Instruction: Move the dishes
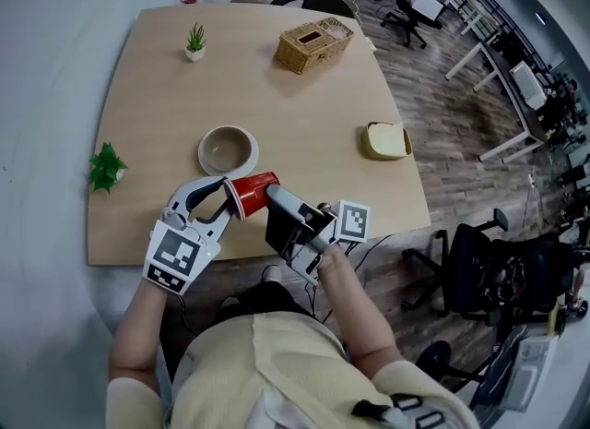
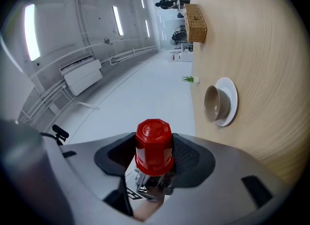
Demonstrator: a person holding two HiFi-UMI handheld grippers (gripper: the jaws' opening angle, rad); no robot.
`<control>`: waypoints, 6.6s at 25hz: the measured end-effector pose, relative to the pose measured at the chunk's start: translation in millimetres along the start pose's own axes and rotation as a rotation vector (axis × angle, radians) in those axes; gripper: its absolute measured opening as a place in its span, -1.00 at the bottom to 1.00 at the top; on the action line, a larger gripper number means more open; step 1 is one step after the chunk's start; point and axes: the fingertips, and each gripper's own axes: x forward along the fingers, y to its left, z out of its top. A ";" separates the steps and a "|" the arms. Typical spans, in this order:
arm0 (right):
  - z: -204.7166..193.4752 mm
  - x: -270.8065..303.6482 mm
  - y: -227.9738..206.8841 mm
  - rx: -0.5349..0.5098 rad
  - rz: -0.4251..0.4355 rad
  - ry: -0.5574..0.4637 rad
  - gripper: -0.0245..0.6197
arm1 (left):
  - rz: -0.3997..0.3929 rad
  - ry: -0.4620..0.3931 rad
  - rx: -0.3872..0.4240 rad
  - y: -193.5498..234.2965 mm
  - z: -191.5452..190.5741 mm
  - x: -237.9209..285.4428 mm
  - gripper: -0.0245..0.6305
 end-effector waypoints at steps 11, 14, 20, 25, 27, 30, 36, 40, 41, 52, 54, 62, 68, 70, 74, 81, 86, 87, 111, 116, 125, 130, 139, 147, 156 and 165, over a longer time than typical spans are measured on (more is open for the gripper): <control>47.2 -23.5 -9.5 0.128 0.080 -0.053 -0.19 | -0.083 -0.036 -0.167 5.3 19.3 50.4 -0.74; 59.1 -30.5 -8.4 0.114 0.085 -0.053 -0.19 | -0.114 -0.041 -0.212 4.0 23.2 63.5 -0.76; 85.9 -47.4 -2.8 0.073 0.105 -0.062 -0.20 | -0.201 -0.058 -0.278 -3.1 36.6 89.4 -0.81; 107.1 -62.3 -6.4 0.036 0.072 -0.092 -0.20 | -0.215 -0.031 -0.251 -9.5 42.6 109.2 -0.83; 114.3 -67.0 -7.0 0.018 0.061 -0.093 -0.20 | -0.218 -0.024 -0.245 -11.3 44.8 117.0 -0.83; 128.0 -78.6 -11.7 -0.033 0.005 -0.109 -0.17 | -0.217 -0.011 -0.236 -14.1 46.2 129.3 -0.84; 149.0 -101.9 -14.0 -0.107 -0.057 -0.126 -0.16 | -0.193 0.023 -0.262 -7.7 50.1 157.9 -0.85; 155.0 -118.1 -17.3 -0.191 -0.126 -0.101 -0.17 | -0.169 0.136 -0.231 -6.8 42.9 182.1 -0.85; 154.2 -121.2 -18.0 -0.224 -0.147 -0.082 -0.18 | -0.165 0.171 -0.219 -7.5 39.7 187.3 -0.85; 123.0 -128.8 -48.8 -0.477 -0.397 0.095 -0.30 | -0.199 0.475 -0.242 1.1 9.3 223.3 -0.85; 118.3 -125.9 -50.1 -0.501 -0.417 0.104 -0.31 | -0.215 0.530 -0.209 4.7 1.5 226.7 -0.85; 92.8 -114.7 -55.2 -0.521 -0.461 0.125 -0.32 | -0.272 0.731 -0.080 11.0 -27.0 233.0 -0.85; 80.9 -113.0 -59.4 -0.524 -0.497 0.134 -0.32 | -0.318 0.784 -0.058 3.6 -34.2 243.0 -0.84; 77.2 -113.3 -59.6 -0.529 -0.508 0.137 -0.33 | -0.316 0.809 -0.060 2.3 -37.5 247.4 -0.84; 70.8 -116.1 -61.8 -0.542 -0.537 0.144 -0.33 | -0.323 0.893 -0.062 1.8 -48.8 254.3 -0.84; 67.7 -128.5 -62.5 -0.538 -0.568 0.121 -0.33 | -0.404 0.971 -0.061 -6.1 -51.5 266.1 -0.84; 66.6 -137.0 -64.9 -0.531 -0.587 0.104 -0.33 | -0.465 0.991 -0.058 -13.2 -52.9 270.4 -0.84; 66.9 -137.6 -64.9 -0.529 -0.588 0.103 -0.34 | -0.471 0.984 -0.056 -13.8 -52.2 271.9 -0.84; 62.2 -131.7 -65.4 -0.525 -0.574 0.145 -0.36 | -0.262 0.458 -0.044 13.1 3.2 284.0 -0.33; 61.7 -123.4 -66.1 -0.527 -0.560 0.169 -0.36 | -0.128 0.229 0.006 29.1 39.1 257.2 -0.46; 60.6 -104.2 -62.5 -0.559 -0.530 0.218 -0.36 | 0.030 0.023 -0.076 57.5 79.4 187.8 -0.53; 60.2 -93.4 -64.6 -0.575 -0.516 0.252 -0.36 | 0.157 -0.012 -0.132 79.2 75.6 149.0 -0.53; 63.4 -62.6 -71.7 -0.625 -0.502 0.314 -0.37 | 0.327 0.029 -0.252 107.9 34.0 86.5 -0.53; 62.7 -26.3 -80.6 -0.660 -0.508 0.368 -0.38 | 0.449 0.069 -0.346 111.3 -4.1 35.9 -0.53; 63.1 3.4 -98.6 -0.657 -0.549 0.411 -0.38 | 0.535 0.085 -0.425 105.6 -32.1 -4.8 -0.54; 80.2 26.4 -123.8 -0.647 -0.667 0.370 -0.38 | 0.532 0.092 -0.477 87.8 -54.8 -17.7 -0.53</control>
